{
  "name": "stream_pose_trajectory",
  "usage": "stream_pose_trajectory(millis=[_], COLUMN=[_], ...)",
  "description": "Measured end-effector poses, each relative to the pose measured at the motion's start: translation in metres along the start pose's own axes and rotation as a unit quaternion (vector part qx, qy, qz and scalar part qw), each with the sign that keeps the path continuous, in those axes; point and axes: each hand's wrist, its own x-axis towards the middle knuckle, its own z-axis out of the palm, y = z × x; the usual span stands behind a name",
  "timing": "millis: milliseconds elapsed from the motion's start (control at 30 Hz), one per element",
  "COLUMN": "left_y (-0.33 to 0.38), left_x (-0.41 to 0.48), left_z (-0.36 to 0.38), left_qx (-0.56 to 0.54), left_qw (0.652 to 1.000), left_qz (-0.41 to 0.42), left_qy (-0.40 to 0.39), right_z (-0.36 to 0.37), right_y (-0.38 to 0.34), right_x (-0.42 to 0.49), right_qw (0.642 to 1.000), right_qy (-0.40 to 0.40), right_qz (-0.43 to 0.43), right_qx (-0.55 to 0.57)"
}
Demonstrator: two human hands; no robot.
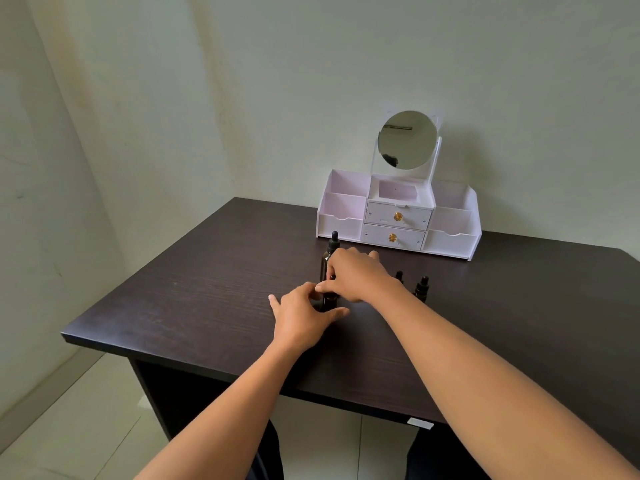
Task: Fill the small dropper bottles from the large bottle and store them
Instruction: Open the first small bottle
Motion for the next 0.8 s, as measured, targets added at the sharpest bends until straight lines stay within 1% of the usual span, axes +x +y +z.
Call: stream_pose_trajectory(millis=[100,200,333,467,533,667,733,800], left_y=[-0.002,-0.003,-0.003,-0.003,-0.003,-0.002,-0.003,-0.003], left_x=[0.001,0.002,0.004,0.007,0.007,0.005,0.004,0.003], left_z=[0.001,0.002,0.004,-0.001,-0.004,-0.006,-0.006,-0.006], left_qx=[-0.017,-0.026,0.014,0.088,0.092,0.083,0.081,0.077], left_qw=[1.0,1.0,1.0,0.996,0.996,0.996,0.997,0.997], left_qz=[0.002,-0.005,-0.01,-0.007,-0.006,-0.006,-0.003,-0.003], left_qy=[0.013,0.01,0.006,0.0,-0.01,-0.005,-0.001,0.001], right_z=[-0.001,-0.005,-0.003,0.002,0.0,-0.01,-0.014,-0.015], right_y=[-0.006,-0.007,-0.007,-0.006,-0.004,-0.001,0.0,0.0], right_x=[-0.001,-0.001,0.0,0.003,0.003,0.001,-0.001,0.0], right_qw=[1.0,1.0,1.0,0.999,0.998,0.994,0.992,0.995], right_qy=[0.003,0.002,-0.01,-0.027,-0.039,-0.078,-0.07,-0.035], right_qz=[0.003,0.013,0.008,0.0,-0.006,-0.05,-0.051,-0.027], right_qx=[-0.005,-0.014,0.013,0.035,0.051,0.063,0.086,0.084])
